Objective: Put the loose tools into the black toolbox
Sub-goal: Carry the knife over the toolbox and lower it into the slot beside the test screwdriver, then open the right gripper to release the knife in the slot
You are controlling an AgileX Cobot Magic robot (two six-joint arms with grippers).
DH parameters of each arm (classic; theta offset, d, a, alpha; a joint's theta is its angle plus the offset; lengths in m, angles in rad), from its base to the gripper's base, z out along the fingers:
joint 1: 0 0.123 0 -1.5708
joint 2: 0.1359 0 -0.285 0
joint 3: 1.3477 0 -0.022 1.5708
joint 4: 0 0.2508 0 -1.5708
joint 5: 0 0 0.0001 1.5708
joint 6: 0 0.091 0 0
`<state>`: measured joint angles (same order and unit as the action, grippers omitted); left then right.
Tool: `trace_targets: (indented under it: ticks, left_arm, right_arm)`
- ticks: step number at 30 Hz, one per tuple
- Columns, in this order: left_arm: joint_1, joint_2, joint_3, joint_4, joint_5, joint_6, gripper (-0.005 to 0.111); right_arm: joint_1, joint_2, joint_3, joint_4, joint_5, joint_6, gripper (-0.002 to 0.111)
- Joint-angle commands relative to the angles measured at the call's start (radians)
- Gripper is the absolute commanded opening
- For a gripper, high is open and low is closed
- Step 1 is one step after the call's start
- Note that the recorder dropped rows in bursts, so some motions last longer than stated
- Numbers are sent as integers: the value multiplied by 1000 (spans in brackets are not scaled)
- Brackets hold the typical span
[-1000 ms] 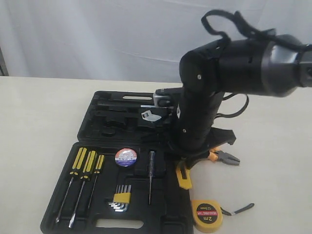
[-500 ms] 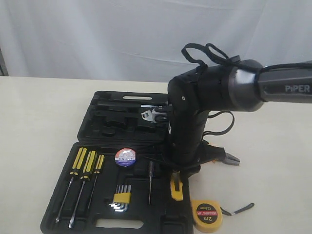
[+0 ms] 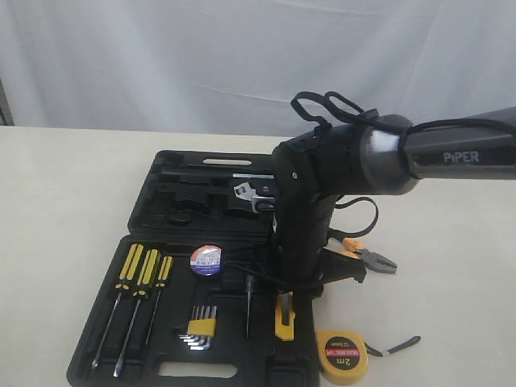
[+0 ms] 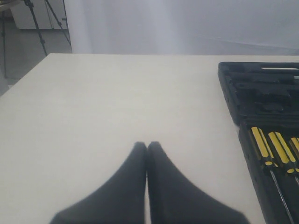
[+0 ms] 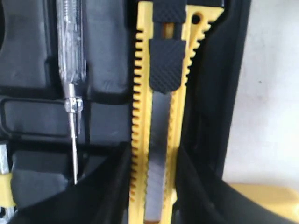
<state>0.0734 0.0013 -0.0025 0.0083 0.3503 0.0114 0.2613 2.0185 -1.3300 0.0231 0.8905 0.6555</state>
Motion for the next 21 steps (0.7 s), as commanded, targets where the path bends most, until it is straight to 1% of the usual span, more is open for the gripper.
trace_targets:
  ticks: [1,5,7,8,9,12,14,16,21]
  left_arm:
    - [-5,-1,3,-8,-8,-4,0]
    - [-5,-1,3,-8,-8,-4,0]
    - [-5,-1,3,-8,-8,-4,0]
    - [-5,-1,3,-8,-8,-4,0]
    - [-5,-1,3,-8,-8,-4,0]
    - [-5,-1,3,-8,-8,-4,0]
    - [-5,-1,3,-8,-8,-4,0]
    - [-5,-1,3,-8,-8,-4,0]
    - [-5,-1,3,-8,-8,-4,0]
  right_arm:
    - [1,2,-8,-23,-2,19,0]
    - [1,2,-8,-45,-2,19,0]
    - [1,2,-8,-45,-2,19,9]
    - [1,2,-8,-45,-2,19,15]
    - [1,2,-8,-45,-4,19,26]
    - [1,2,-8,-45,-15,21,51]
    - [1,2,-8,-45,-25,21,62]
    - [1,2,-8,-45,-37,21,64]
    - [1,-5,-12,-45,-41,21,64]
